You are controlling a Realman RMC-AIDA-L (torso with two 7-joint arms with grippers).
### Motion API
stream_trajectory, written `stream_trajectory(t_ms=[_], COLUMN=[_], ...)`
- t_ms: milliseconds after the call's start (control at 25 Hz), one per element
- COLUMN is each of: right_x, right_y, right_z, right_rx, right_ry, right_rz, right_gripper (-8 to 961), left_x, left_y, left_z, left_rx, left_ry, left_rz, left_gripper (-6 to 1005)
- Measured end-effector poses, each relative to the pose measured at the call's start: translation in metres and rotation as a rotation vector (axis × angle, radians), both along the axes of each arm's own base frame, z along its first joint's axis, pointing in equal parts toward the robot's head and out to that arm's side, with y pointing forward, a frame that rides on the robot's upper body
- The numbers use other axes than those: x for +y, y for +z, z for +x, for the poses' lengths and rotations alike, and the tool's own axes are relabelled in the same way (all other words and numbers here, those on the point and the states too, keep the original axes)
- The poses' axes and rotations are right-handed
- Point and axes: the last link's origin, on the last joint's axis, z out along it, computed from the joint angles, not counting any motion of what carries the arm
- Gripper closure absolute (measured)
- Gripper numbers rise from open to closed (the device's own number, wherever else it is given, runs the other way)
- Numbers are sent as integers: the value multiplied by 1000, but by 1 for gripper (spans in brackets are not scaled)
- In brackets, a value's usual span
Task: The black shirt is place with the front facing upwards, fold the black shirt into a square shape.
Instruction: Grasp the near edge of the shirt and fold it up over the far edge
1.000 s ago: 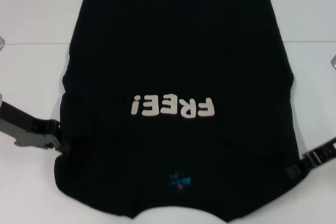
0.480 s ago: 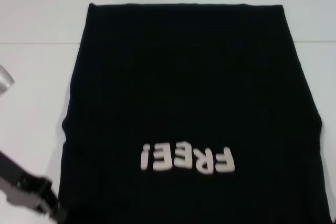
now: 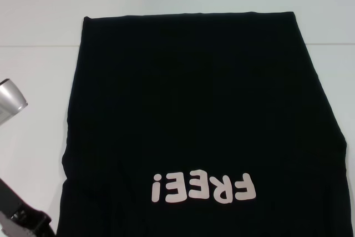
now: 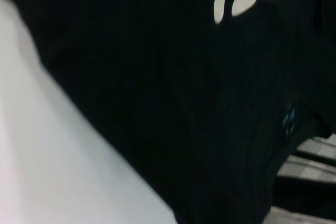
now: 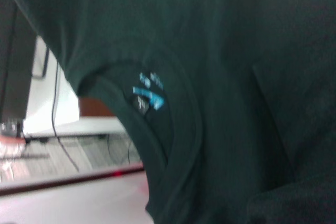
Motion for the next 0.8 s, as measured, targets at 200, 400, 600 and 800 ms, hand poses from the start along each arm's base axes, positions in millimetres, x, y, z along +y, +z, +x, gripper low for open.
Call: stream_trajectory(t_ms=[200,400,600,800], right_x=[9,21,30,41], right_y=[7,31,50,59], right_z=[2,7,10,20], right_rx=[103,296,498,611], right_ry=[-72,-197,-266,-313], right_rz=[162,419,638,862], right_gripper=[867,865,862,859], left_x=[15,34,55,72], left_y=[-1,12,31,42], left_z=[3,3,-1,-6], left_rx=[-66,-177,-305,-400], left_ry=[-17,23,88,138], left_rz=[131,357,623,869], left_gripper=[995,995,995,995])
